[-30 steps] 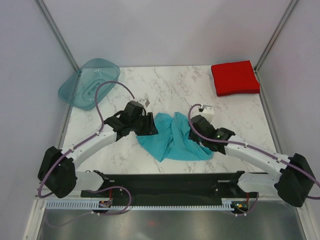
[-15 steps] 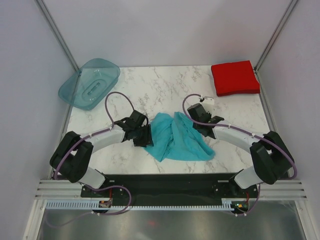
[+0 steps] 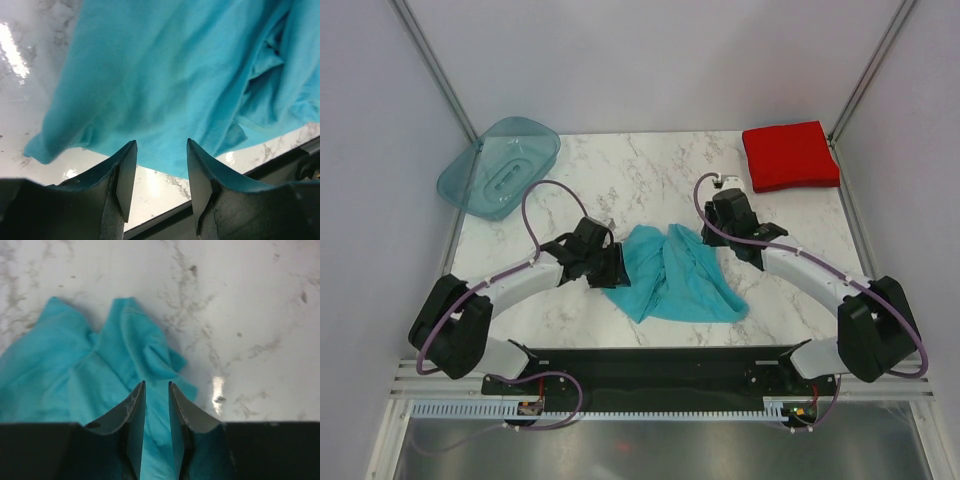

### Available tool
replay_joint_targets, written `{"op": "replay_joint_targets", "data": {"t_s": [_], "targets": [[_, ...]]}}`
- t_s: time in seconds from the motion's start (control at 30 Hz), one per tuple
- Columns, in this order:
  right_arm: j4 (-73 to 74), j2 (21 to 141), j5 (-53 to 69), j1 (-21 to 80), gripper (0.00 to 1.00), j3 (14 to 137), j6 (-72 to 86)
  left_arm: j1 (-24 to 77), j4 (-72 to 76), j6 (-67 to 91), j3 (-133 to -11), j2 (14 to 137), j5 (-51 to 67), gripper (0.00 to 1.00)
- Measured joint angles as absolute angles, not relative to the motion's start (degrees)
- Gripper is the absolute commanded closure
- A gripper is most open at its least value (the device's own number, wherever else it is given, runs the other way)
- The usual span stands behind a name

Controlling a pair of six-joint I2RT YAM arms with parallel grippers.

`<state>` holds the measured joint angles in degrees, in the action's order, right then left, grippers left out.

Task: Fold and stack the t-shirts
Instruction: Flatten the tshirt out

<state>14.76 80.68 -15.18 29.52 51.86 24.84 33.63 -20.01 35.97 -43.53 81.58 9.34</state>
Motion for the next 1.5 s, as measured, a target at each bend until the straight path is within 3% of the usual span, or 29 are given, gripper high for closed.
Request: {"op": "replay_joint_targets", "data": {"t_s": [0.2,0.47,0.57,0.63,0.7,0.97,1.2,1.43,1.5], "targets": [[8.2,84.3,0.4,29.6,0.65,53.8,18.9,34.9,-19.5,35.7,-44.6,79.7,13.2,0.48],[7.3,99.1,12.2,29.6,0.62,59.5,10.4,35.0,-19.6,35.7,-44.6,77.2,15.0,0.48],[7.7,102.5,14.0,29.6,0.77,61.5,9.1,35.0,-19.6,35.7,-44.6,76.2,15.3,0.48],[8.0,103.0,14.2,29.6,0.94,61.7,8.9,35.0,-19.6,35.7,-44.6,75.7,15.3,0.48],[8.8,102.8,13.8,29.6,1.0,61.9,8.9,35.0,-19.5,35.7,-44.4,75.1,15.3,0.48],[17.9,91.1,5.5,29.6,1.0,61.8,14.9,35.3,-20.0,33.8,-43.7,74.0,14.9,0.48],[22.9,79.2,-0.3,29.6,1.0,54.3,22.5,41.7,-20.7,31.4,-45.9,78.4,13.5,0.39],[25.7,73.8,-1.9,29.6,1.0,48.6,26.2,45.8,-20.9,30.3,-49.6,87.0,10.3,0.39],[25.7,72.5,-1.9,29.6,1.0,48.2,26.5,46.1,-20.9,30.1,-50.8,89.8,9.0,0.43]]}}
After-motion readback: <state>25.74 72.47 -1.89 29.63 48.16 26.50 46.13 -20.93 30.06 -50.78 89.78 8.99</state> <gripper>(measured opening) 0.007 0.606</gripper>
